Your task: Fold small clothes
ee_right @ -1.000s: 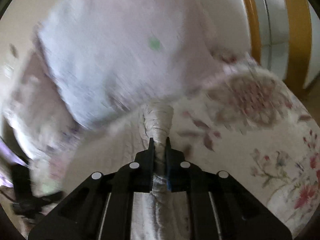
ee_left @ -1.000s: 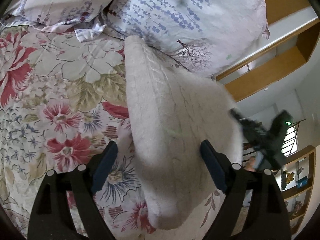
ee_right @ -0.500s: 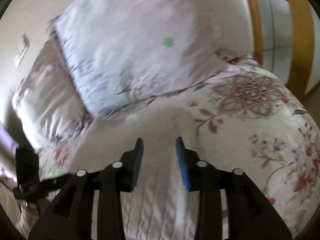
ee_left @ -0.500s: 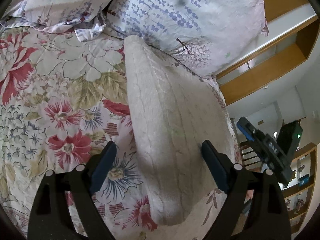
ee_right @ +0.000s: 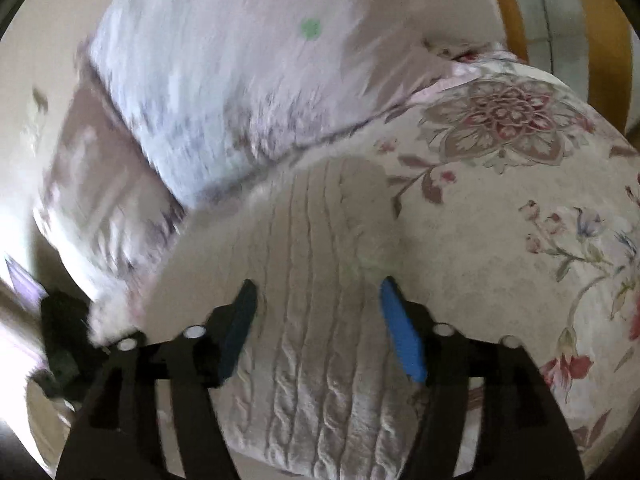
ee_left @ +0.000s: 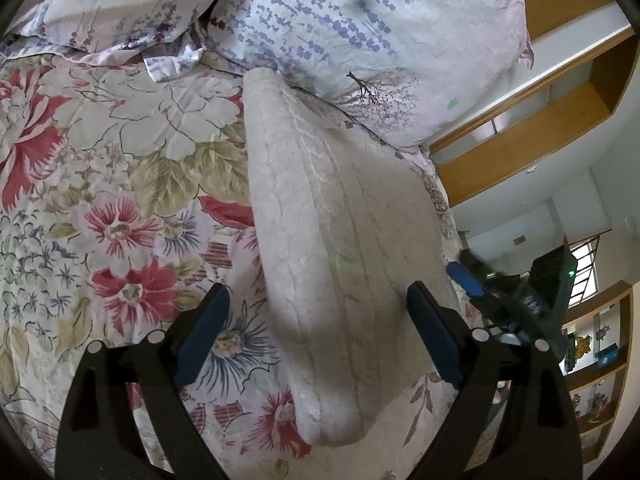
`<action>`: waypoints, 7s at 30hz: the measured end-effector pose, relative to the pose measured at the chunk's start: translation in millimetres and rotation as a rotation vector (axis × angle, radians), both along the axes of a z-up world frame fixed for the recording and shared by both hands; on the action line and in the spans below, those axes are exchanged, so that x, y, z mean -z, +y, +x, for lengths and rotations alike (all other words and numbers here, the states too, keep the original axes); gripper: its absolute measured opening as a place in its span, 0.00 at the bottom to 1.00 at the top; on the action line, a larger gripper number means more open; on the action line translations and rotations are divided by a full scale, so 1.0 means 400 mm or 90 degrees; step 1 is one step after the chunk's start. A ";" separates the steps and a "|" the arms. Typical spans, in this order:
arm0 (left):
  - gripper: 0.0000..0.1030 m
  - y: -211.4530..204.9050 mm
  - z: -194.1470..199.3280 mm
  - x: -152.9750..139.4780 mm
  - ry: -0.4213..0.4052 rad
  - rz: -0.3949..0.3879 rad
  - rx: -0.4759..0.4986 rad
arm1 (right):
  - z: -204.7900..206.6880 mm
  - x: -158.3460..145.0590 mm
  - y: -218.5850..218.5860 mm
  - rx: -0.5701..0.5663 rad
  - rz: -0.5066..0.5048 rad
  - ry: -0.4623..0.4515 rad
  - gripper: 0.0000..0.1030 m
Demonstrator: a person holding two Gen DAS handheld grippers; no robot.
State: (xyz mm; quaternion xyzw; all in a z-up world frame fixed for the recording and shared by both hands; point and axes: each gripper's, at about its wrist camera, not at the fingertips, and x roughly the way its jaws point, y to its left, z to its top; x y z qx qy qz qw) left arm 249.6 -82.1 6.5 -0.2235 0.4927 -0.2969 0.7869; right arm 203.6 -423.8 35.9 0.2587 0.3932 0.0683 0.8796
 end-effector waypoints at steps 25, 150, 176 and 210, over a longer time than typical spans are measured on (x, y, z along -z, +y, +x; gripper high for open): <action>0.89 -0.058 0.074 0.012 0.008 0.043 0.035 | 0.090 0.108 -0.091 0.012 0.182 0.095 0.69; 0.98 0.297 -0.362 0.017 -0.127 0.440 -0.167 | -0.228 0.099 0.586 -0.153 -0.309 0.002 0.99; 0.98 0.296 -0.366 0.019 -0.135 0.438 -0.178 | -0.217 0.107 0.594 -0.151 -0.341 0.012 0.99; 0.98 0.296 -0.364 0.019 -0.134 0.438 -0.179 | -0.217 0.107 0.593 -0.153 -0.341 0.011 0.99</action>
